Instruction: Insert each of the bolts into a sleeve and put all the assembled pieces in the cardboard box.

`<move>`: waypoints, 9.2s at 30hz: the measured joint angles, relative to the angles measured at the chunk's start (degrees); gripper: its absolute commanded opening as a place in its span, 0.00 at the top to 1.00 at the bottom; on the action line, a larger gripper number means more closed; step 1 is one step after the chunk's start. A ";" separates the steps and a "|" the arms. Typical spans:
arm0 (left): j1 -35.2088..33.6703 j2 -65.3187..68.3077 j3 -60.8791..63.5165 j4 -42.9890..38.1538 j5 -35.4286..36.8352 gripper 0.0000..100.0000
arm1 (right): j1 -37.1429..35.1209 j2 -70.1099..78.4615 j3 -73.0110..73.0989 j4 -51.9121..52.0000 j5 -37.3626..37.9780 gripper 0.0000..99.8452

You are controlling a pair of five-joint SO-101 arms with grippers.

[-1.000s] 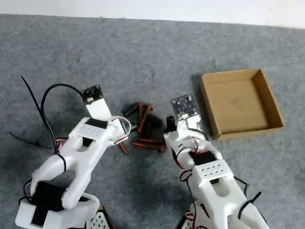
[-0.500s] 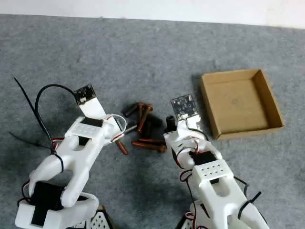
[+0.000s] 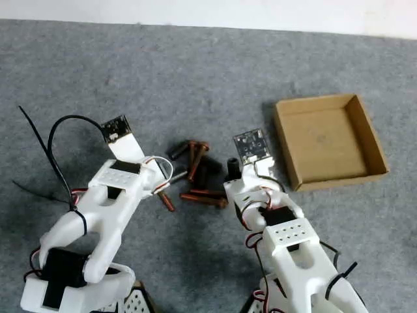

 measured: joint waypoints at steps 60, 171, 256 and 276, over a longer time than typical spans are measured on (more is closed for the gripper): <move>-3.78 -55.38 29.54 -8.26 0.18 1.00 | 0.00 -0.88 0.00 0.00 0.00 1.00; 11.78 -91.16 32.09 -8.26 0.18 1.00 | -15.91 -57.58 21.89 14.59 14.95 1.00; 12.75 -91.25 40.88 0.00 -4.57 0.70 | -15.56 -57.58 21.89 14.68 15.21 1.00; -3.78 -91.25 42.11 -11.69 2.64 0.70 | 2.20 -57.58 21.89 9.93 15.21 1.00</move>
